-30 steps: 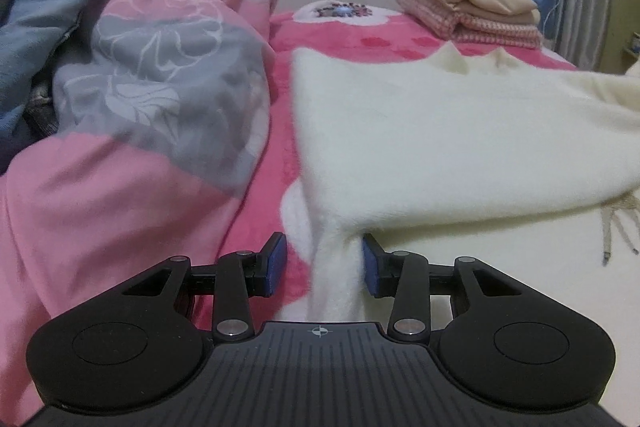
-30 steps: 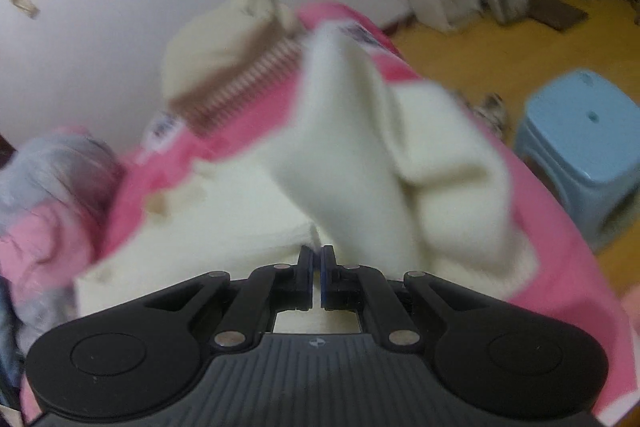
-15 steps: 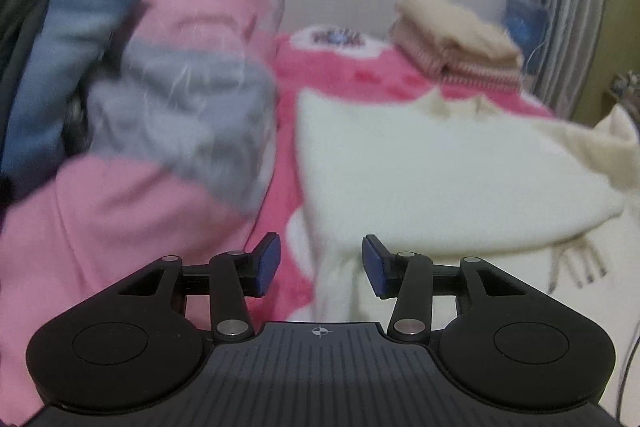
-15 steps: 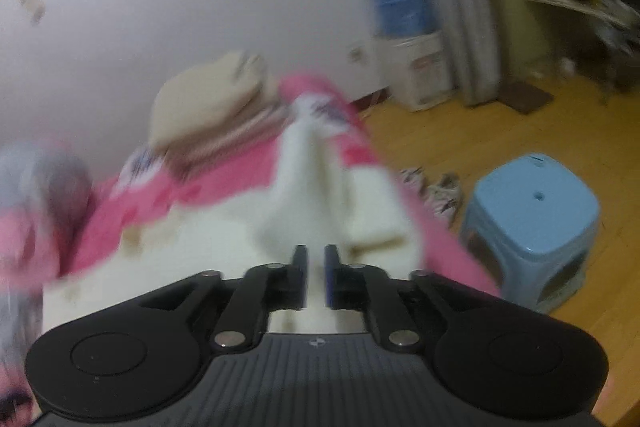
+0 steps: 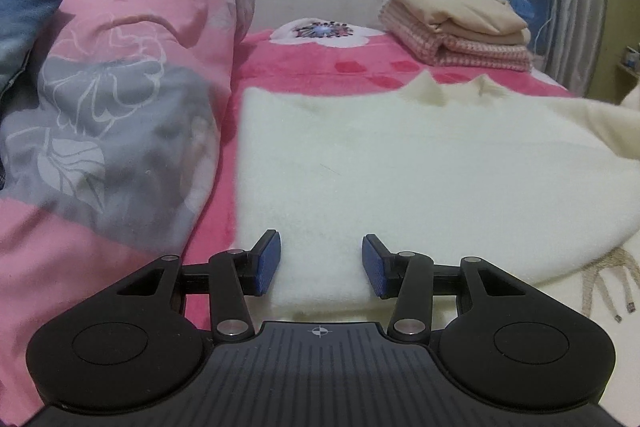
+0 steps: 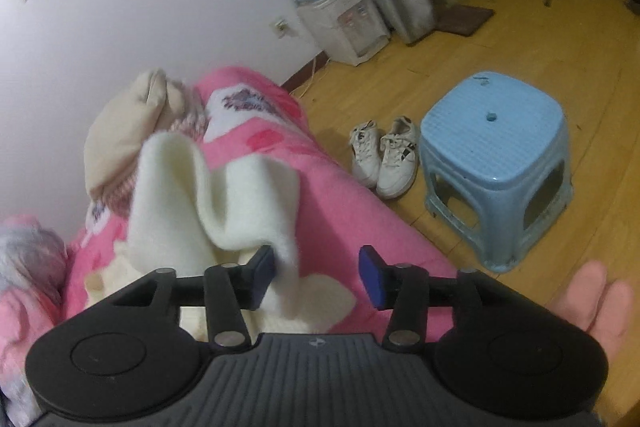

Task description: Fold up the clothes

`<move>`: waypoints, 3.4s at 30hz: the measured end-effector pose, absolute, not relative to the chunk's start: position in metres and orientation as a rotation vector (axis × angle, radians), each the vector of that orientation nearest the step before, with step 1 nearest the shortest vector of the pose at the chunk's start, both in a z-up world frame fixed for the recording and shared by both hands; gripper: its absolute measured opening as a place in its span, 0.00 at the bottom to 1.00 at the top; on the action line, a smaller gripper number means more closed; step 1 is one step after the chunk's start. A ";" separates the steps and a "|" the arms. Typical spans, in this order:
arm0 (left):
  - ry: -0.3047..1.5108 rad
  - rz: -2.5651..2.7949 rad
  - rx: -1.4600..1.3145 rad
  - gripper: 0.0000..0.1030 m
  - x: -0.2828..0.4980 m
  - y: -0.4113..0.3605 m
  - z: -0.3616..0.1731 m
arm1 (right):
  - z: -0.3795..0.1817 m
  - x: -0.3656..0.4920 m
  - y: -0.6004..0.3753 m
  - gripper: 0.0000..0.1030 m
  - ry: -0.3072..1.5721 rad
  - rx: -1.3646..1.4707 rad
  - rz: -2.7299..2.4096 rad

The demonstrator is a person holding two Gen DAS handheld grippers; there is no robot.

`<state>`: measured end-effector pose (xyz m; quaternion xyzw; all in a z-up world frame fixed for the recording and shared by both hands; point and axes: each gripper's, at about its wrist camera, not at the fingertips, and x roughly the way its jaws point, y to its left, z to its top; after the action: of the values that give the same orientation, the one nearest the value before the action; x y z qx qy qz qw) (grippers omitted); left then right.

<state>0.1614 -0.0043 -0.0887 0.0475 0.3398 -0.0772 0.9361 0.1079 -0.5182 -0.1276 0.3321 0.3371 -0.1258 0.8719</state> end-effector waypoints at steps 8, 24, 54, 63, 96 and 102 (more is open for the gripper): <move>0.691 -0.164 0.076 0.44 0.162 -0.002 -0.090 | -0.105 0.136 -0.494 0.05 0.663 0.523 -0.245; 0.680 -0.173 0.044 0.44 0.159 0.004 -0.090 | -0.034 0.091 -0.192 0.29 0.527 -0.424 0.438; 0.974 -0.486 -0.521 0.44 0.129 0.032 -0.085 | -0.132 0.085 -0.278 0.23 0.922 0.632 0.267; 1.058 -0.508 -0.787 0.45 0.127 0.067 -0.092 | -0.125 0.024 -0.266 0.06 0.950 0.878 0.516; 1.067 -0.608 0.063 0.33 0.053 0.007 -0.085 | -0.146 -0.040 -0.335 0.29 0.936 1.010 0.067; 1.035 -0.568 -0.013 0.03 0.062 0.019 -0.073 | -0.163 -0.027 -0.357 0.29 0.917 1.060 -0.004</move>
<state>0.0622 0.0187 -0.0729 -0.0063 0.4879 -0.2679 0.8308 -0.0270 -0.3568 -0.1629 0.4877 0.4217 -0.0018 0.7644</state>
